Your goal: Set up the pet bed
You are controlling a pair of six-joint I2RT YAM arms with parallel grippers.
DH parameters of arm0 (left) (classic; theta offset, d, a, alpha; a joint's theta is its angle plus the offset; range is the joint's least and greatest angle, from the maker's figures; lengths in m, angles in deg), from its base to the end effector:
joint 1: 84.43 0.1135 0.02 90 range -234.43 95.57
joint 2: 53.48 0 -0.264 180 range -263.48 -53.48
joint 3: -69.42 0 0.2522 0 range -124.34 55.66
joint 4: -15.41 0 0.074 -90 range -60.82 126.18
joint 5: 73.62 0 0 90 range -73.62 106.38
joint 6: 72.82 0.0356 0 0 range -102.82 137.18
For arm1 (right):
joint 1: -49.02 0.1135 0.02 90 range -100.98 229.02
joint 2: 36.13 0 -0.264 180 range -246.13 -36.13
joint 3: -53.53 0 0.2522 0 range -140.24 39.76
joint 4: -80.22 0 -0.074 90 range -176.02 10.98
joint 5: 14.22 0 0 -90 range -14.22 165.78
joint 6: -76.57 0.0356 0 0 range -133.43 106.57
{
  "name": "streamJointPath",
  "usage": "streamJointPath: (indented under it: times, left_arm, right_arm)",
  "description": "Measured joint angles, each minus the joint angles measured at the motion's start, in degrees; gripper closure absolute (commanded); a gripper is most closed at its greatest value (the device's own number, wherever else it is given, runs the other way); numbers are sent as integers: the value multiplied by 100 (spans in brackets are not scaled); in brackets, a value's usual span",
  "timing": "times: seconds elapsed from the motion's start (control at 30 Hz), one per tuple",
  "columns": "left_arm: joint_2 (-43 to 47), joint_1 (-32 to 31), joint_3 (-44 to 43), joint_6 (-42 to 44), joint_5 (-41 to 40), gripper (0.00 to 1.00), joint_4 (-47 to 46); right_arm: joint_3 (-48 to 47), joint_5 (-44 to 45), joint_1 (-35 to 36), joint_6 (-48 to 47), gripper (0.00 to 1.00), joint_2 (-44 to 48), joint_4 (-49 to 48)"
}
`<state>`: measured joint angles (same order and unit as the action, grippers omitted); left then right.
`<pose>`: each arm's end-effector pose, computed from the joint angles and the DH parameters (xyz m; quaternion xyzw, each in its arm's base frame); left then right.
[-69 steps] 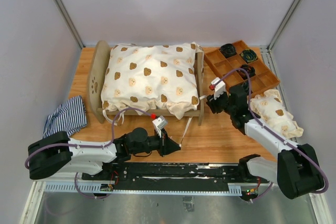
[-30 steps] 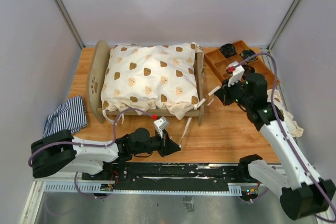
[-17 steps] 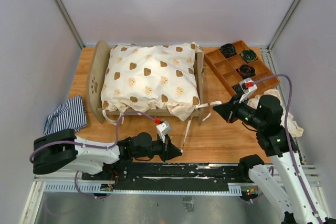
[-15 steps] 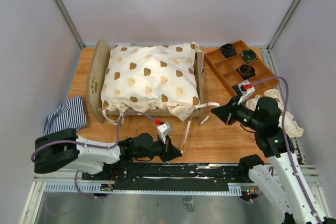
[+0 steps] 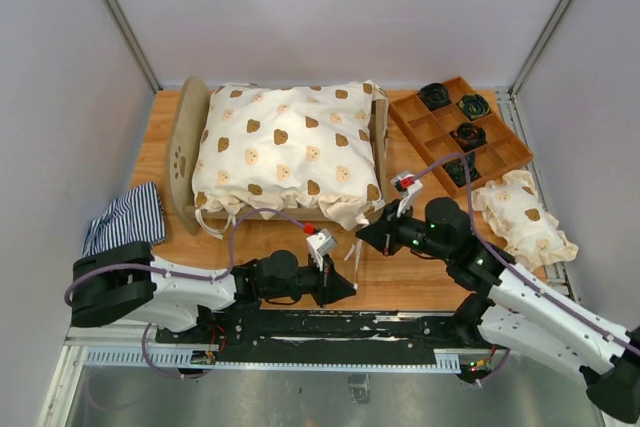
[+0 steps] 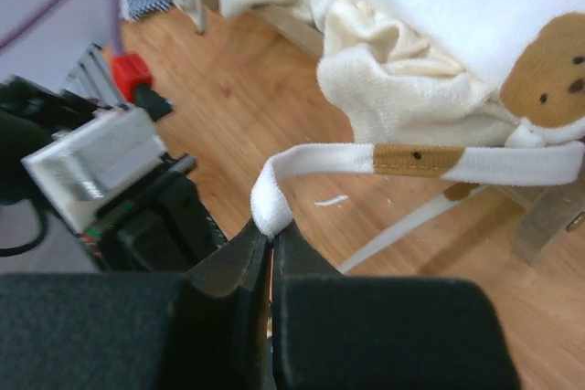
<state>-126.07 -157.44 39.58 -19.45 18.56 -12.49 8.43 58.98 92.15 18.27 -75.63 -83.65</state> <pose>0.0665 -0.2224 0.1661 0.2584 0.7492 -0.5070 0.3389 0.1196 0.1262 0.2863 -0.1687 0.7477 0.4734 0.4340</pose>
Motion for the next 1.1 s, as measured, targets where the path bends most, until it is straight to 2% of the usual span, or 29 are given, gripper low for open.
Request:
streamJointPath:
  times: [0.1, 0.2, 0.27, 0.37, 0.57, 0.73, 0.83, 0.97, 1.1]
  left_arm:
    - [50, 0, -2, 15, -20, 100, -4]
    - [151, -11, 0, 35, -118, 100, -4]
    - [234, -15, 0, 50, -238, 100, -7]
    - [304, -13, -52, 114, -389, 100, 68]
    - [400, 339, -221, 190, -466, 100, 173]
    - [411, 640, -380, 243, -398, 100, 227]
    - [417, 688, -455, 286, -323, 100, 236]
    - [431, 699, -461, 313, -267, 100, 236]
    - [476, 702, -380, 297, -243, 100, 214]
  right_arm:
    - [-2, 555, 435, -310, 99, -507, -33]
    - [-55, 815, 616, -621, 90, -1001, 118]
    - [-118, 933, 647, -807, 81, -1154, 337]
    - [-278, 1128, 669, -1207, 70, -1121, 741]
    - [-387, 1397, 678, -2288, 59, -575, 916]
    - [-387, 1231, 680, -3351, 59, -614, 922]
    - [-387, 1290, 682, -3733, 68, -758, 955]
    - [-387, 1718, 684, -3641, 72, -885, 656]
    - [-315, 1580, 693, -3248, 72, -1060, -66]
